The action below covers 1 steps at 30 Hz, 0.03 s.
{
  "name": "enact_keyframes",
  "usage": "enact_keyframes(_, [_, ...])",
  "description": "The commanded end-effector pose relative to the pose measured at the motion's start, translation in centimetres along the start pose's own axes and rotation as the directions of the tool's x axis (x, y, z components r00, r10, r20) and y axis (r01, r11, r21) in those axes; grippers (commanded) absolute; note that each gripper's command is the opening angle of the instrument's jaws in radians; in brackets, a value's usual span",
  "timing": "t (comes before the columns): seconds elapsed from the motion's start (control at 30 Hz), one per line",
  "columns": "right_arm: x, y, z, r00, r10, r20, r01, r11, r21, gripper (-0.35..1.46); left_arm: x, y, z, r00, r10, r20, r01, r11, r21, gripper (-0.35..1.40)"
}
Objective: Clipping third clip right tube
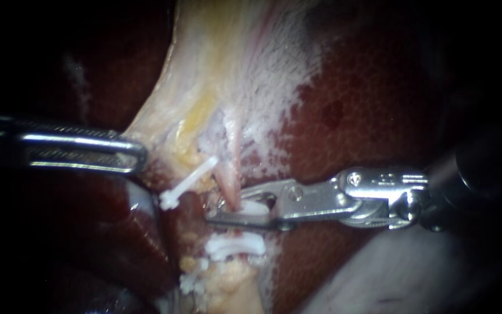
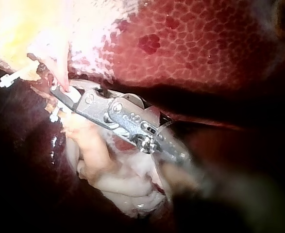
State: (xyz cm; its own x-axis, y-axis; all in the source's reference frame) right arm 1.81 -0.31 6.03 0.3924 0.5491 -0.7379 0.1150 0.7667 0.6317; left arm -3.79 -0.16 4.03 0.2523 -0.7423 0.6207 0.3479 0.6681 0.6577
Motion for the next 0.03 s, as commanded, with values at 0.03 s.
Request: enact_keyframes(0.03, [-0.01, 0.0, 0.0, 1.0, 0.005, 0.0, -0.005, 1.0, 0.0, -0.35, 0.0, 0.0, 0.0, 1.0, 0.0, 0.0, 0.0, 1.0, 0.0, -0.35])
